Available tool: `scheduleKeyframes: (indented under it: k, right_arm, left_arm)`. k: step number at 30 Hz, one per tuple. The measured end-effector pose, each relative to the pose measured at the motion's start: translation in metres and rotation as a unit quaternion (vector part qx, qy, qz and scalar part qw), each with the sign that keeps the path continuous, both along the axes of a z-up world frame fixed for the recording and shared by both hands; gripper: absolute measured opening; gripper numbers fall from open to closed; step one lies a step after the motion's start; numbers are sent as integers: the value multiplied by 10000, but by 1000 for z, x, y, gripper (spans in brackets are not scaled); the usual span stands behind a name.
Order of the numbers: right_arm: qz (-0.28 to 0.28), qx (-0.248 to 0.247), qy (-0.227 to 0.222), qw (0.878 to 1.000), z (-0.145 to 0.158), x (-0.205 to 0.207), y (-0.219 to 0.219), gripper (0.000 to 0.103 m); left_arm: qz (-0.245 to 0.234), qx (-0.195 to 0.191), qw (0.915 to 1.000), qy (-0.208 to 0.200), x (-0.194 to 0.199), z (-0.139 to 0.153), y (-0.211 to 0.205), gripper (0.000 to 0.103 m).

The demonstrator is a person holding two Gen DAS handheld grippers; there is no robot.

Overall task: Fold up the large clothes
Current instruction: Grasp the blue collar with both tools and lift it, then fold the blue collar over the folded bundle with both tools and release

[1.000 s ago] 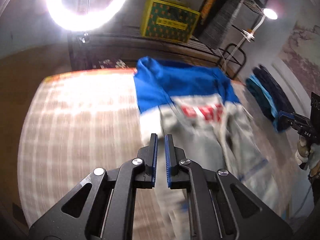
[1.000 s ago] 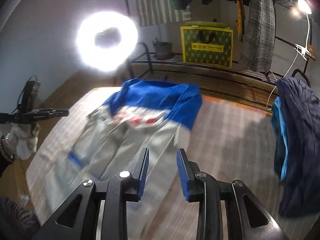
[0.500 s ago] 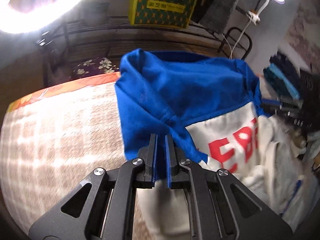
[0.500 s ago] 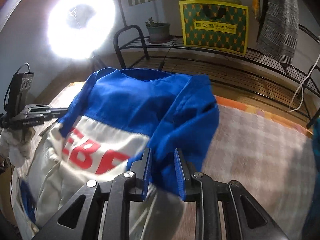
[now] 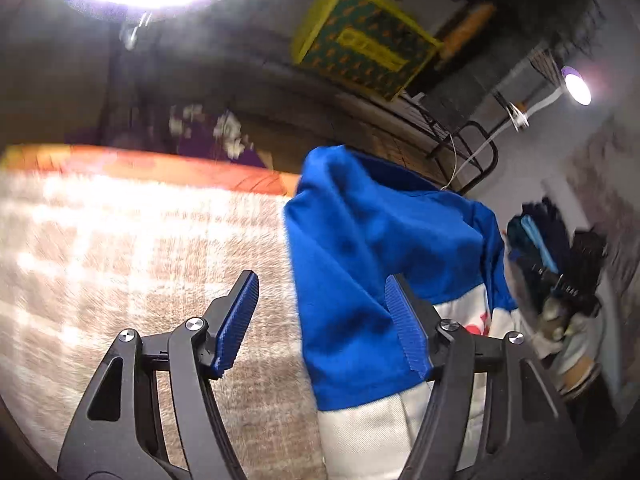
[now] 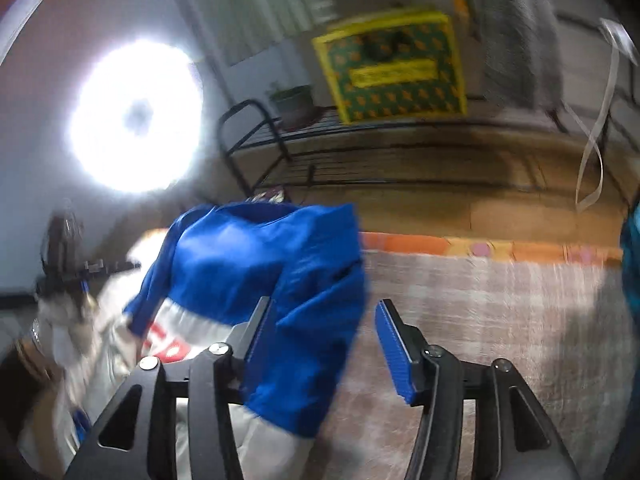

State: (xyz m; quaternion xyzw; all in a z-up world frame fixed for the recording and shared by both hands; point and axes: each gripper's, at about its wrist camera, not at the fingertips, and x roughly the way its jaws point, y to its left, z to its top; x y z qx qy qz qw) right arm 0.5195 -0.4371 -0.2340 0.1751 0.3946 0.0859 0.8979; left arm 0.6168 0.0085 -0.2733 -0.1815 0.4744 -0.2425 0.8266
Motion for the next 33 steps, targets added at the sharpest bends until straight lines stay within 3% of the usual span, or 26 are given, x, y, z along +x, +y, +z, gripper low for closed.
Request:
scheduleKeyframes:
  k: [3,7,9,10,13,14,16,19,27,33]
  right_arm:
    - [-9,360,217,9991,-14,14,-9,61]
    - [176,618,462,9969,-31,30,-2,61]
    - [282,665,430,9965,-30,35,2,55]
    - [347,781,461,9953,-31,37,3,44]
    - [279,522,521,9969,-29,42,15,26]
    - [287,334,464,9979,-25,41,21,20]
    - [310,97,337,9989,-16,38,26,12]
    - [294,2,107,9995,4,30,28,8]
    - [406,-47,-503,9979,72,-12,51,6]
    - [418,-128,-738,9963,113,-62,71,6]
  left_arm:
    - [-105,-246,9992,307,12,-15,-4,67]
    - [-109,-503,9983,269,20,-18,-15,67]
    - [-157,-525,9979,332,23,-18,-24,56]
    - [-143,-391,9987,299,24,-17,-30,48]
    - [-201,38,9997,106,21,-10,-42,13]
    - [-217,112,9997,21,19,-8,-46,8]
    - [-215,202,9993,-238,10,0,-46,5]
    - [-110,156,9985,-510,-2,16,-43,3]
    - [-184,30,9943,-1054,-43,73,-46,2]
    - [-223,60,9896,-1418,-98,115,-43,1]
